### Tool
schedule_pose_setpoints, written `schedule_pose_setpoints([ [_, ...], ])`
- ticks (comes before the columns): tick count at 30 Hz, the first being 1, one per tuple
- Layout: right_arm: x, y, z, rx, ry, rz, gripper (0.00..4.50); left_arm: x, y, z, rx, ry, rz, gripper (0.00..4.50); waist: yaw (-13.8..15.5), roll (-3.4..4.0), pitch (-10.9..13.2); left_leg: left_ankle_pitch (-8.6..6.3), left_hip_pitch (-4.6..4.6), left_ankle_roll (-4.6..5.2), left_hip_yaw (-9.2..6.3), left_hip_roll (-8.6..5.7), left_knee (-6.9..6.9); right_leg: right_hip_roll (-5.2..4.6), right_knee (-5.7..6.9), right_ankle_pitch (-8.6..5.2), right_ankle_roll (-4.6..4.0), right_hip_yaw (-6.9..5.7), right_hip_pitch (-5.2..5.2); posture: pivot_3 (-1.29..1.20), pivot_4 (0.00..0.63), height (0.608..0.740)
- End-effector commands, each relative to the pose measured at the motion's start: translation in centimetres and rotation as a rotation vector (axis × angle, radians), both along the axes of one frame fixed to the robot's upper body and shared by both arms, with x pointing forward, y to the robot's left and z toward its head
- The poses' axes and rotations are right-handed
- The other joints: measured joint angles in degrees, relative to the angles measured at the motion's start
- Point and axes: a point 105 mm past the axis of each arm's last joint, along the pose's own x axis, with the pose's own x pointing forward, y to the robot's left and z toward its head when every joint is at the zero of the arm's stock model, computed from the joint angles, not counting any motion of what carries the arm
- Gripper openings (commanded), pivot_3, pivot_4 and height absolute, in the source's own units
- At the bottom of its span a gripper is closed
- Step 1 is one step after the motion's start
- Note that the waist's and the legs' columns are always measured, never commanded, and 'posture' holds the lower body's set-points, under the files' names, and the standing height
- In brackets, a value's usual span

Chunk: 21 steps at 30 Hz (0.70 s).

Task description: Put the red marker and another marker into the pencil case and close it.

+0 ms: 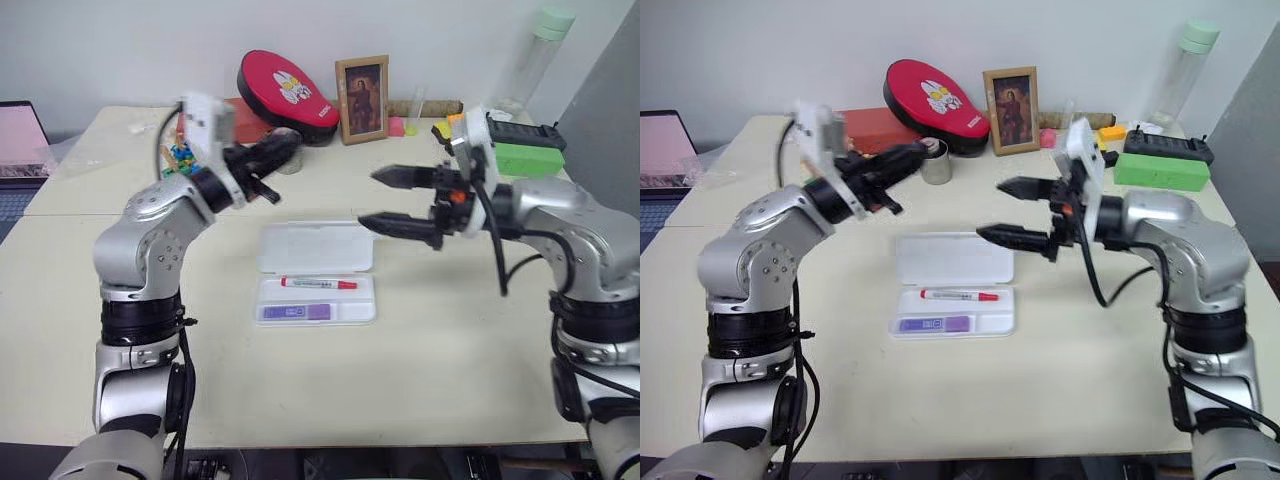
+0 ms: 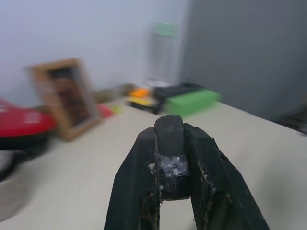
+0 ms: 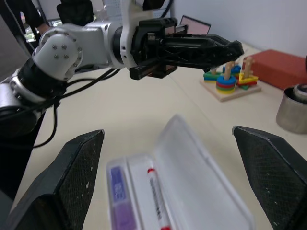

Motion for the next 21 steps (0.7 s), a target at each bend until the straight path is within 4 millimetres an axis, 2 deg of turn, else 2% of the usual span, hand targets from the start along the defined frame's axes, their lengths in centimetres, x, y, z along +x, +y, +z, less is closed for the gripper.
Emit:
schedule_pose_setpoints([
  [1, -0.8, -1.5, 0.2, -0.048, -0.054, -0.046, 4.50, -3.6, -3.3, -1.8, 0.210, -0.004, -0.298, 0.43, -0.07, 0.01, 0.01, 0.00, -0.01, 0.00, 0.01, 0.00, -0.02, 0.00, -0.01, 0.00, 0.00, 0.00, -0.02, 0.00, 0.150, 0.740],
  [4, -0.7, -2.6, -0.8, -0.098, -0.052, -0.119, 4.50, -4.3, -3.9, -5.6, 0.382, 0.043, -0.392, 0.43, 0.03, 0.02, 0.01, 0.00, 0.00, 0.01, 0.03, 0.00, -0.01, 0.00, -0.01, 0.00, 0.00, 0.02, -0.01, 0.00, 0.150, 0.740],
  [9, -1.2, -3.4, -3.0, -0.198, -0.041, -0.174, 4.50, -4.7, -3.9, -10.1, 0.538, 0.111, -0.475, 0.43, 0.42, 0.02, 0.02, -0.07, -0.01, 0.13, 0.04, 0.00, 0.02, 0.00, -0.02, 0.00, 0.01, 0.02, 0.00, 0.00, 0.150, 0.740],
  [15, -2.0, -2.9, -3.4, -0.208, -0.045, -0.164, 4.50, -4.2, -4.3, -12.0, 0.585, 0.124, -0.486, 0.43, 0.53, 0.01, 0.03, -0.08, -0.04, 0.14, 0.03, 0.00, 0.03, 0.00, -0.03, -0.01, 0.01, 0.02, 0.00, 0.00, 0.150, 0.740],
  [21, -2.3, -2.9, -3.5, -0.214, -0.043, -0.164, 4.50, -3.9, -4.7, -12.9, 0.601, 0.128, -0.467, 0.43, 0.68, 0.01, 0.03, -0.08, -0.03, 0.14, 0.03, 0.00, 0.04, 0.00, -0.04, -0.01, 0.01, 0.01, 0.02, 0.00, 0.150, 0.740],
])
